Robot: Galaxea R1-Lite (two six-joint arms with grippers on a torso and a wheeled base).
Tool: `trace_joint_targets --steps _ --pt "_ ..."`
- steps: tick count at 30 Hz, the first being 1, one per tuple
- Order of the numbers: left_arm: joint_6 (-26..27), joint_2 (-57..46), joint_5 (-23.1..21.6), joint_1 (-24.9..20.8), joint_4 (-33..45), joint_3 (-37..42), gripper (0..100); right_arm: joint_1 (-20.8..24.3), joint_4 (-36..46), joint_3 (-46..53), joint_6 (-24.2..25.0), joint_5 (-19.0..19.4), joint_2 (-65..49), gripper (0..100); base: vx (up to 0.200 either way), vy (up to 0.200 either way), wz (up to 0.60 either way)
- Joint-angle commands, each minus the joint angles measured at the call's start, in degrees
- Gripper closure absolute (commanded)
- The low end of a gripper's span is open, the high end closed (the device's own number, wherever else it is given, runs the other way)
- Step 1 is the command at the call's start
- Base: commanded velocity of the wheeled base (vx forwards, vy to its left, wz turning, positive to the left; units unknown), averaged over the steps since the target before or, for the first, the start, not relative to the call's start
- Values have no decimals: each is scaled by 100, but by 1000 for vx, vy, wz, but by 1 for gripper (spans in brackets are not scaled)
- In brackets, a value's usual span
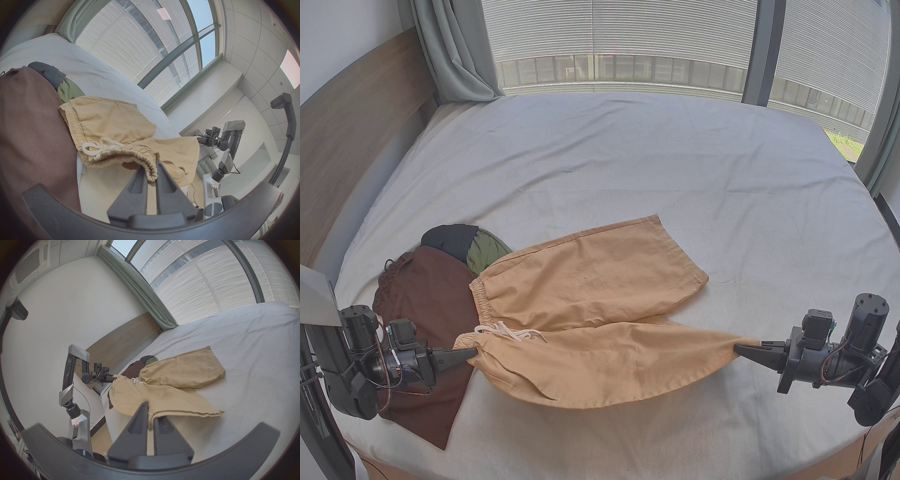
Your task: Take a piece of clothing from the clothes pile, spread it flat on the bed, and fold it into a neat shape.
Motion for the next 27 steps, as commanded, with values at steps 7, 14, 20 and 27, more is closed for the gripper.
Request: trace_joint_targets --steps 7,14,20,27 --pt "-36 8 -2 13 -3 -37 100 -2 -30 -92 11 -6 -50 100 0 0 0" --pt "-265 -36 -2 39 -3 -108 100 7 -48 -399 257 -76 -24 100 0 0 0" --pt "-265 -27 50 22 -3 -169 100 59 -56 -900 362 -340 231 100 0 0 0" --pt "-282 26 138 30 -3 -257 100 77 -56 -1436 819 -384 451 100 0 0 0"
